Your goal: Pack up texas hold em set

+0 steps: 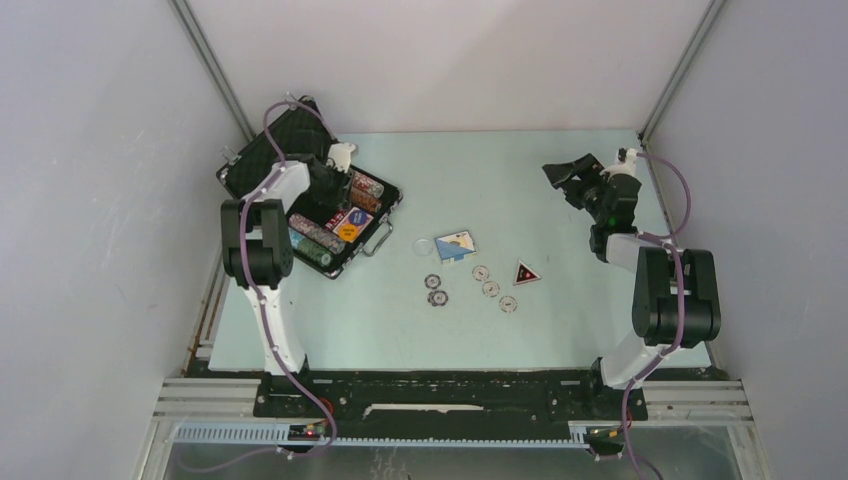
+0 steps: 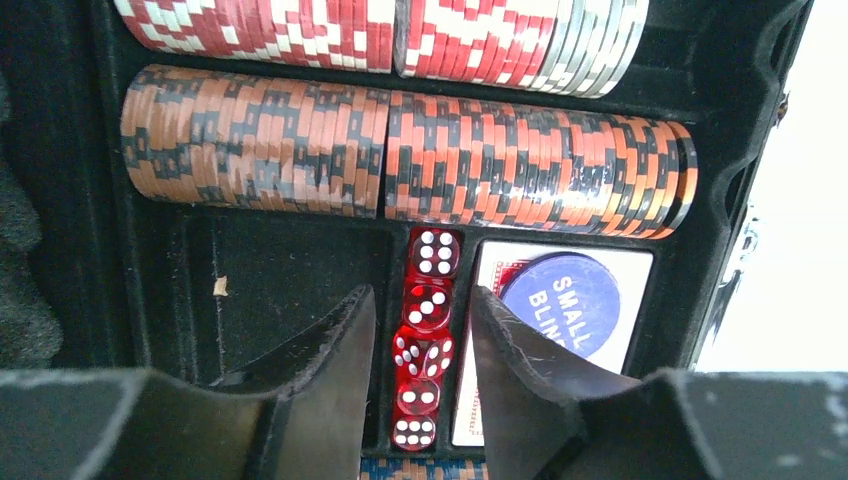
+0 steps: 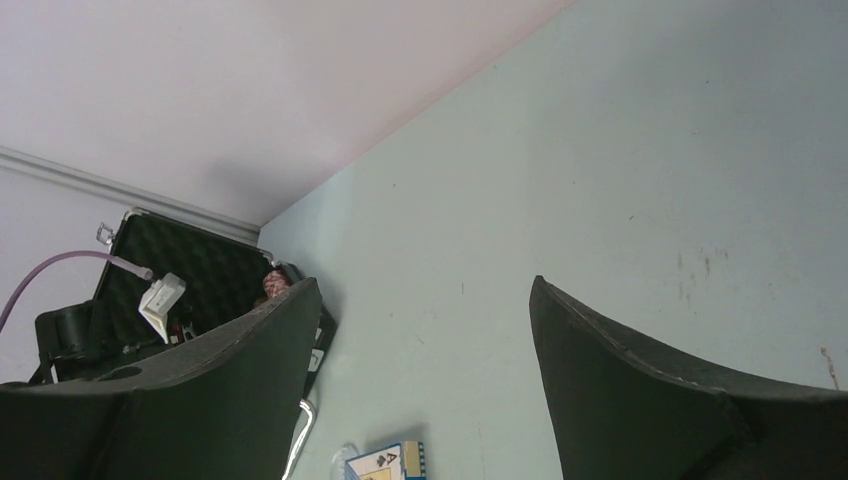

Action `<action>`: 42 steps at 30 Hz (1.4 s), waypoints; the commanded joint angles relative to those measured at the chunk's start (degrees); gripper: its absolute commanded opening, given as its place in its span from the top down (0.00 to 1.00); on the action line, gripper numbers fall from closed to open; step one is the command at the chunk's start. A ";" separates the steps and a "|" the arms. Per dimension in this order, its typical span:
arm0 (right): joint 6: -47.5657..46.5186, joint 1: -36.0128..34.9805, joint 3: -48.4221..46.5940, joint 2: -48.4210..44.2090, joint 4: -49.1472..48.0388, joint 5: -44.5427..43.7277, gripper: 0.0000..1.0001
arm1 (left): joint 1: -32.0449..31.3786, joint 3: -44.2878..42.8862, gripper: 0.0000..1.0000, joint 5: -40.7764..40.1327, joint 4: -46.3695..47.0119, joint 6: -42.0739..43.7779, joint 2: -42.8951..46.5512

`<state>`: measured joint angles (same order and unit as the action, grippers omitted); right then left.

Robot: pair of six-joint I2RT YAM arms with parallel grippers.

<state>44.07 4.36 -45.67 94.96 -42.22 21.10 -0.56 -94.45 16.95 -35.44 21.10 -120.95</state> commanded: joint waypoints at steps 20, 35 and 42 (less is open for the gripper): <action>16.13 -9.62 -9.97 -39.37 60.88 -13.97 0.00 | -11.94 3.50 0.00 -7.48 5.03 -32.39 25.19; 16.59 -11.21 -10.58 -49.08 69.96 -16.57 0.00 | -27.40 17.41 0.00 -16.41 18.61 -33.43 33.92; 15.82 -11.90 -11.19 -51.81 71.94 -18.11 0.00 | -32.05 13.78 0.00 -8.71 12.22 -25.30 25.11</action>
<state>60.77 -6.92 -55.81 45.21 28.56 5.54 -30.87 -76.73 5.98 -18.13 -11.31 -91.02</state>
